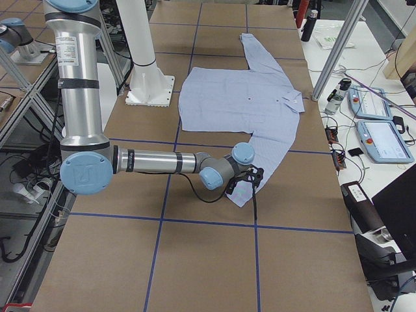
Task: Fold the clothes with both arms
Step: 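Reach the right gripper to the sleeve cuff nearest it and grasp, then fold the grasped sleeve across the shirt front toward the collar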
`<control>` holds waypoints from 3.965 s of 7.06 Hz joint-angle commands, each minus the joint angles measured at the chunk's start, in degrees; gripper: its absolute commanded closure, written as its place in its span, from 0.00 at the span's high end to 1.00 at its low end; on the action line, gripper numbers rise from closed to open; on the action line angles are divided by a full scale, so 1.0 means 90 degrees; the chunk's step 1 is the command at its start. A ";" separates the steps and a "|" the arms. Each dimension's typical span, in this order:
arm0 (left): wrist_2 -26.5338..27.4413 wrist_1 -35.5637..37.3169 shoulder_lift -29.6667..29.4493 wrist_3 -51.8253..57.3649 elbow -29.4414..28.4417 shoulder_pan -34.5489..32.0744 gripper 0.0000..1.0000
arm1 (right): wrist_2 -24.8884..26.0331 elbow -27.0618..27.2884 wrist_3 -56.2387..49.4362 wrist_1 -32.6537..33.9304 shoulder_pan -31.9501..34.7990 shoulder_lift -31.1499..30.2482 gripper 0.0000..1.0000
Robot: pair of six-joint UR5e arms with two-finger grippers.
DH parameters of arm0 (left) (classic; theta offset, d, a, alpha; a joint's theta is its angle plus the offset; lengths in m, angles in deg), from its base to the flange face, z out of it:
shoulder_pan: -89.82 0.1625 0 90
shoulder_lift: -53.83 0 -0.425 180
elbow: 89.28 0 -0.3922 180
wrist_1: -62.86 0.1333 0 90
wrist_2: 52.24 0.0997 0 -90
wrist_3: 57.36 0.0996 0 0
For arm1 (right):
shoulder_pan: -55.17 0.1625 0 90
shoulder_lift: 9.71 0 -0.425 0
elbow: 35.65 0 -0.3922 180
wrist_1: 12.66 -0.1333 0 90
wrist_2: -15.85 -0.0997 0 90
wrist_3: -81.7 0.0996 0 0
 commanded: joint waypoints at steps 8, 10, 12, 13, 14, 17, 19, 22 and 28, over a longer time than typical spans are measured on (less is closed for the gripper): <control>0.0010 -0.0004 0.0051 0.0009 0.0036 -0.0011 1.00 | 0.0003 -0.0305 0.0819 -0.0057 -0.0102 -0.0030 0.82; 0.0010 -0.0004 0.0051 0.0009 0.0045 -0.0020 1.00 | 0.0012 -0.0374 0.0819 -0.0067 -0.0102 -0.0030 0.48; 0.0010 -0.0004 0.0051 0.0000 0.0065 -0.0020 1.00 | 0.0003 -0.0296 0.0839 -0.0067 -0.0102 -0.0040 0.00; 0.0010 -0.0004 0.0051 0.0009 0.0075 -0.0020 1.00 | 0.0003 -0.0267 0.0839 -0.0067 -0.0092 -0.0040 0.00; 0.0010 -0.0004 0.0051 0.0000 0.0084 -0.0020 1.00 | -0.0007 -0.0237 0.0848 -0.0067 -0.0092 -0.0030 0.00; 0.0010 0.0006 0.0060 0.0000 0.0182 -0.0030 1.00 | 0.0003 0.0512 0.0868 -0.0028 -0.0092 0.0047 0.00; 0.0000 0.0006 0.0061 0.0000 0.0172 -0.0011 1.00 | 0.0032 0.0895 0.0994 0.0040 -0.0102 0.0581 0.00; 0.0000 0.0006 0.0070 0.0000 0.0182 -0.0011 1.00 | 0.0790 0.0710 0.1921 0.1214 -0.1104 0.2588 0.00; 0.0000 -0.0004 0.0080 0.0000 0.0094 -0.0011 1.00 | 0.2902 -0.0655 0.2968 0.2004 -0.2699 0.5515 0.00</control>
